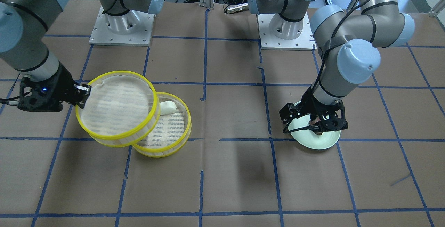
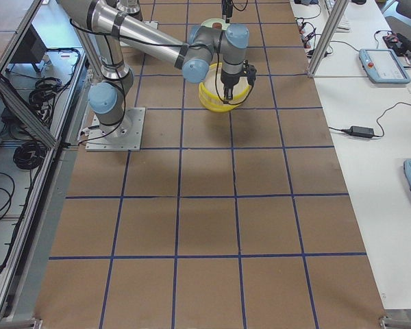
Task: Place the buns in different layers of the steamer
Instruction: 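Lower the upper tier onto the lower tier with the right gripper, then release and raise the right gripper while the left gripper descends to the red bun, then grasp the dark red bun with the left gripper and lift it toward the steamer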
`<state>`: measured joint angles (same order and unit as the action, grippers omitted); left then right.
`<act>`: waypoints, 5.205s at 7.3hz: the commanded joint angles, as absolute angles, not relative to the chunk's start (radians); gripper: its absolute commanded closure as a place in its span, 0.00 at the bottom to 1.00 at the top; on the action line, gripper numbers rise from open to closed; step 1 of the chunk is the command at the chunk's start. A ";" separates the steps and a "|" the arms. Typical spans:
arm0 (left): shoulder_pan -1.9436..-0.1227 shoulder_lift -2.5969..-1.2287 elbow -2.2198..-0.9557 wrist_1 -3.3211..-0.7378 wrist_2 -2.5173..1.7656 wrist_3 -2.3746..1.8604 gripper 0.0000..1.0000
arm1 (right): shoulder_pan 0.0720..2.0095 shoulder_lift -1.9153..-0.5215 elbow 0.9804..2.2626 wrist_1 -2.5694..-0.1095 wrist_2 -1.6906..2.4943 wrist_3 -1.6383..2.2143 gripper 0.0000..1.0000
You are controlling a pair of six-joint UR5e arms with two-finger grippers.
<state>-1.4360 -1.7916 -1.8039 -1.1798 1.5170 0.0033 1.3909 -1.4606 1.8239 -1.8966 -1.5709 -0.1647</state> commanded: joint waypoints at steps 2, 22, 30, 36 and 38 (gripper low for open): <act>-1.370 -1.801 -1.839 -1.167 1.513 0.092 0.03 | 1.564 -1.404 1.831 -1.965 -1.603 0.095 0.98; -1.367 -1.821 -1.841 -1.135 1.519 0.110 0.02 | 1.534 -1.397 1.831 -2.007 -1.644 -0.009 0.09; -1.247 -1.862 -1.971 -1.085 1.575 0.276 0.14 | 1.653 -1.526 1.532 -1.598 -1.586 0.095 0.00; -1.252 -1.930 -1.927 -1.026 1.591 0.291 0.84 | 1.612 -1.537 1.534 -1.586 -1.592 0.087 0.00; -1.264 -1.898 -1.921 -1.028 1.592 0.279 0.95 | 1.612 -1.537 1.536 -1.582 -1.594 0.087 0.00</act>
